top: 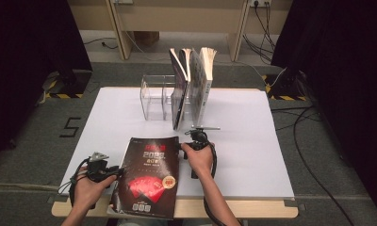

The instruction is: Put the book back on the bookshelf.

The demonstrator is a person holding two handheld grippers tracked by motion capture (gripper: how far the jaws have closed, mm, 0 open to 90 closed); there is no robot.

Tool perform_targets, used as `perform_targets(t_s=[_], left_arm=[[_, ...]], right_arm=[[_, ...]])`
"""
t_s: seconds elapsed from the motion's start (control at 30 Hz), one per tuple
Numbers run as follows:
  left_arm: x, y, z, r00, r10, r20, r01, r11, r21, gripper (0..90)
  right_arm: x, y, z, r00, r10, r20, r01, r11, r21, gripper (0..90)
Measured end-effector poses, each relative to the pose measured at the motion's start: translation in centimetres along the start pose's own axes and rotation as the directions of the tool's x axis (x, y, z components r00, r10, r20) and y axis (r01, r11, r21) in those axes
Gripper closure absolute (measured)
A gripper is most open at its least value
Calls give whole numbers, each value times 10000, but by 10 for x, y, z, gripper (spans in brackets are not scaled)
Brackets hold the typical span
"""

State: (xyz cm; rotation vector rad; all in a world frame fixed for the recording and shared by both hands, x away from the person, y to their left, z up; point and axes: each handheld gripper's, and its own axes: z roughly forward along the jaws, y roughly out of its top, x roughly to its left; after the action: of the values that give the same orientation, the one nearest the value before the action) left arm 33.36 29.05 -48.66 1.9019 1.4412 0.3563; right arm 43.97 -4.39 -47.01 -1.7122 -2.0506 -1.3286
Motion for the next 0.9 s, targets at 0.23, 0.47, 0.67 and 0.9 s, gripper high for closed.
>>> perform_targets(t_s=[0.23, 0.47, 0.67, 0.9], left_arm=[[5, 4, -12, 9995, -263, -171, 249, 9966, -781, 638], [8, 7, -20, 9980, -584, -245, 544, 9889, -1384, 619], [10, 7, -23, 9967, -749, -301, 683, 9813, -1800, 600], [11, 7, -24, 9963, -792, -327, 710, 9765, -2033, 592]], right_arm=[[19, 2, -9, 9984, -562, -74, 556, 9961, -680, 879], [40, 6, -25, 9943, -1069, -25, 1054, 9836, -1461, 879], [56, 13, -44, 9897, -1429, -134, 1363, 9654, -2222, 880], [67, 20, -63, 9875, -1534, -352, 1366, 9465, -2923, 881]])
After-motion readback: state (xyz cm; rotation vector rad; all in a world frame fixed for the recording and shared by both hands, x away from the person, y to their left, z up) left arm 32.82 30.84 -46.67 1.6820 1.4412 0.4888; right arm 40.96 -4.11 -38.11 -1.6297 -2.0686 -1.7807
